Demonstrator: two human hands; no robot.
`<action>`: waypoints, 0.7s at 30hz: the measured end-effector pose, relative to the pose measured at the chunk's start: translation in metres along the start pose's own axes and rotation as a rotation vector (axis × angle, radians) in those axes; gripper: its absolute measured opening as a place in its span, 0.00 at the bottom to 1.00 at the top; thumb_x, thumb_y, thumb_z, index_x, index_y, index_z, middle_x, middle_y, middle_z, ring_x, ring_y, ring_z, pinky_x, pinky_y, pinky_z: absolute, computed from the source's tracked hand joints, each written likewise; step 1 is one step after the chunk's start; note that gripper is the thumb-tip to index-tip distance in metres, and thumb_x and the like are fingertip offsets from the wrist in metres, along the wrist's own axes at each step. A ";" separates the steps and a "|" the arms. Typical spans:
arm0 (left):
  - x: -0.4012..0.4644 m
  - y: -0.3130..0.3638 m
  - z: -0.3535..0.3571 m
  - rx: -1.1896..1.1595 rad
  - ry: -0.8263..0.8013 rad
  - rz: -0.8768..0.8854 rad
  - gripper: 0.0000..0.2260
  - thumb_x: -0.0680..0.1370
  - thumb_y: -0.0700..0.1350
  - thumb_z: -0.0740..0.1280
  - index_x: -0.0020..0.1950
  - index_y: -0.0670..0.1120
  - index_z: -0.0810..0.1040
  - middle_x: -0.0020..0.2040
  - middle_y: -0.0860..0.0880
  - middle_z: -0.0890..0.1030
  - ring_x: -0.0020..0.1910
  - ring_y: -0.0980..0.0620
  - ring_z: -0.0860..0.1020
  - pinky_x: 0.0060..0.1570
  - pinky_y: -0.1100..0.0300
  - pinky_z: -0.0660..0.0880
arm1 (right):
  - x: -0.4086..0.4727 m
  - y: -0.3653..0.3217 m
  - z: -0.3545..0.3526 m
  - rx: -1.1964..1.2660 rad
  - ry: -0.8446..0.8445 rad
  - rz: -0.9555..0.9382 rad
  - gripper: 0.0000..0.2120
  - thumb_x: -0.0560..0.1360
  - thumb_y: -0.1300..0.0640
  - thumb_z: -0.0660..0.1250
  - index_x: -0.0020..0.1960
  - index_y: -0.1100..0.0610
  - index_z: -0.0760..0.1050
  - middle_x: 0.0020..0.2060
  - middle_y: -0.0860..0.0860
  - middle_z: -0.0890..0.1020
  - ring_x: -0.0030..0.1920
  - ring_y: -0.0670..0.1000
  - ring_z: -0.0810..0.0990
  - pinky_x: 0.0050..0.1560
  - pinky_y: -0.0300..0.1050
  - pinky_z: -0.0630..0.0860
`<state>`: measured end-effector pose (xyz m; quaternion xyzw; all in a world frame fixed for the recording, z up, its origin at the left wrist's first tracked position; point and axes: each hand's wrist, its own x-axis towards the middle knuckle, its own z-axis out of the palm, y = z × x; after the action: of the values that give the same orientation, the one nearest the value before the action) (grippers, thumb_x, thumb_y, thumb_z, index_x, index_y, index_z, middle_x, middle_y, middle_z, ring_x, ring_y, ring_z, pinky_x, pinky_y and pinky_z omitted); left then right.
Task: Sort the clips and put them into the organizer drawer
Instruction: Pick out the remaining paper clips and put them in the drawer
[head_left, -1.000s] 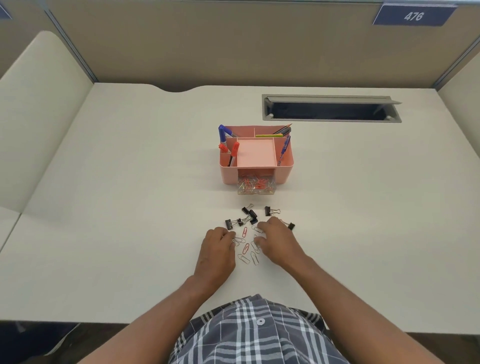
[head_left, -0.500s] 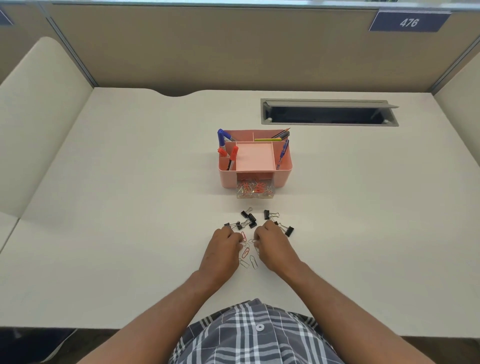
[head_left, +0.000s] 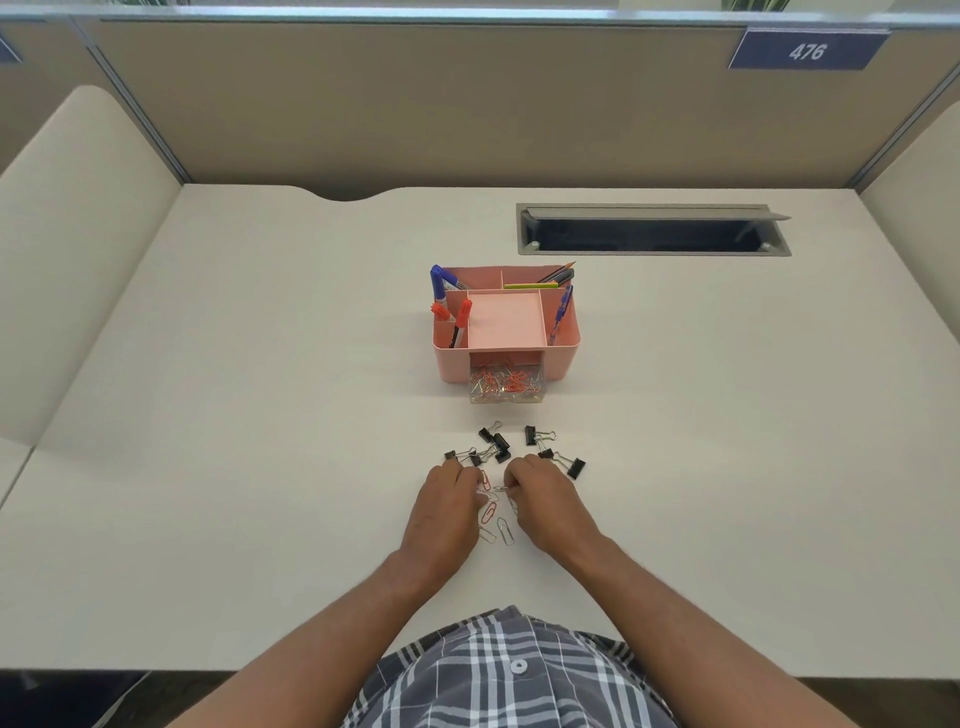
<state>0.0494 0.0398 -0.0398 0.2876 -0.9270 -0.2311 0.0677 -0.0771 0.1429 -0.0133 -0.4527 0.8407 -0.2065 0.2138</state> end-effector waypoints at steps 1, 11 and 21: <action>0.000 -0.001 0.000 0.003 -0.002 0.004 0.04 0.76 0.41 0.69 0.49 0.45 0.76 0.47 0.47 0.75 0.43 0.46 0.72 0.43 0.54 0.73 | 0.000 0.001 0.000 0.017 0.005 0.009 0.10 0.74 0.69 0.60 0.44 0.54 0.71 0.42 0.50 0.75 0.43 0.51 0.69 0.41 0.43 0.65; 0.006 0.001 -0.002 0.090 -0.043 -0.030 0.02 0.77 0.44 0.67 0.47 0.46 0.76 0.47 0.47 0.74 0.43 0.45 0.72 0.42 0.51 0.73 | 0.002 0.003 0.000 0.033 0.023 0.007 0.09 0.79 0.63 0.60 0.52 0.57 0.78 0.47 0.53 0.79 0.49 0.53 0.75 0.47 0.46 0.71; -0.003 0.003 -0.004 0.046 -0.032 0.063 0.07 0.76 0.39 0.69 0.42 0.46 0.72 0.40 0.48 0.75 0.39 0.47 0.70 0.39 0.55 0.69 | 0.001 0.004 -0.002 0.073 0.021 0.011 0.07 0.78 0.63 0.62 0.50 0.57 0.78 0.46 0.52 0.79 0.49 0.54 0.75 0.46 0.45 0.70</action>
<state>0.0511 0.0420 -0.0342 0.2562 -0.9416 -0.2120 0.0532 -0.0811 0.1439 -0.0143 -0.4377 0.8373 -0.2406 0.2225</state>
